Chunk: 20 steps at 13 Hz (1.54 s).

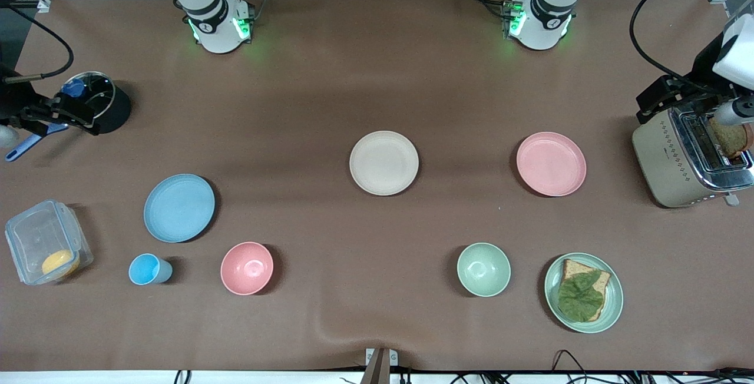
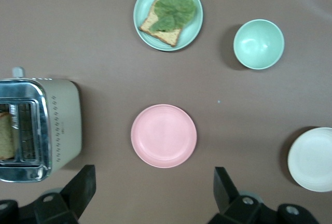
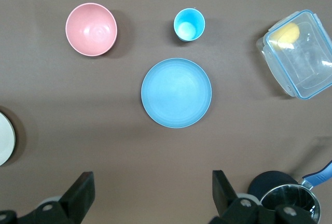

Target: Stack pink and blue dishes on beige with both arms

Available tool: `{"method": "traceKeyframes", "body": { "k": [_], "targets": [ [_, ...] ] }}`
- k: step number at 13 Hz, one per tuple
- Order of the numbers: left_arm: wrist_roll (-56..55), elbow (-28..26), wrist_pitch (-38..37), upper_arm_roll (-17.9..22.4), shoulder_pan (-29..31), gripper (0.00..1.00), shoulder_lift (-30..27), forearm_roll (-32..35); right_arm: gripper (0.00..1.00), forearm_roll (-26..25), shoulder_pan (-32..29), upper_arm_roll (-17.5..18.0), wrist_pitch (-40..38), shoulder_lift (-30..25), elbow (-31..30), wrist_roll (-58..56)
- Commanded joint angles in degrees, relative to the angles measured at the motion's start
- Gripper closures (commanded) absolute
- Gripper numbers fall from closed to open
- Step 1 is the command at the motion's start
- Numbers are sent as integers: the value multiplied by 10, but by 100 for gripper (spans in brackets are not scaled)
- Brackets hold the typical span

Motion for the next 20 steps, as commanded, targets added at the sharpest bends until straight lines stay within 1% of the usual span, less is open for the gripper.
{"method": "traceKeyframes", "body": {
  "k": [1,7,10,12,13,14,17,19,20],
  "targets": [
    [6,15,-31,1,3,0,8,-18,0,7,1,-2,-2,-11,-10,9],
    [5,20,-59,1,-1,0,8,-7,0,7,0,-2,-1,-11,-10,9],
    [46,8,-65,-1,4,0,15,-3,0,7,-1,-3,1,-9,-12,9],
    [43,-40,-63,-1,6,0,17,-6,0,7,-1,-3,1,-9,-13,9],
    [43,-68,-46,0,9,0,18,-6,0,8,-1,-3,1,-9,-13,9],
    [44,-109,-12,0,21,0,16,-6,0,7,-1,-3,1,-9,-13,9],
    [46,-245,136,2,31,0,23,2,0,8,-2,-4,4,-6,-13,9],
    [47,-323,225,0,62,0,24,4,0,8,-5,-5,8,-3,-22,9],
    [48,-373,289,0,65,0,25,6,0,8,-10,-5,17,-3,-31,9]
  ]
}}
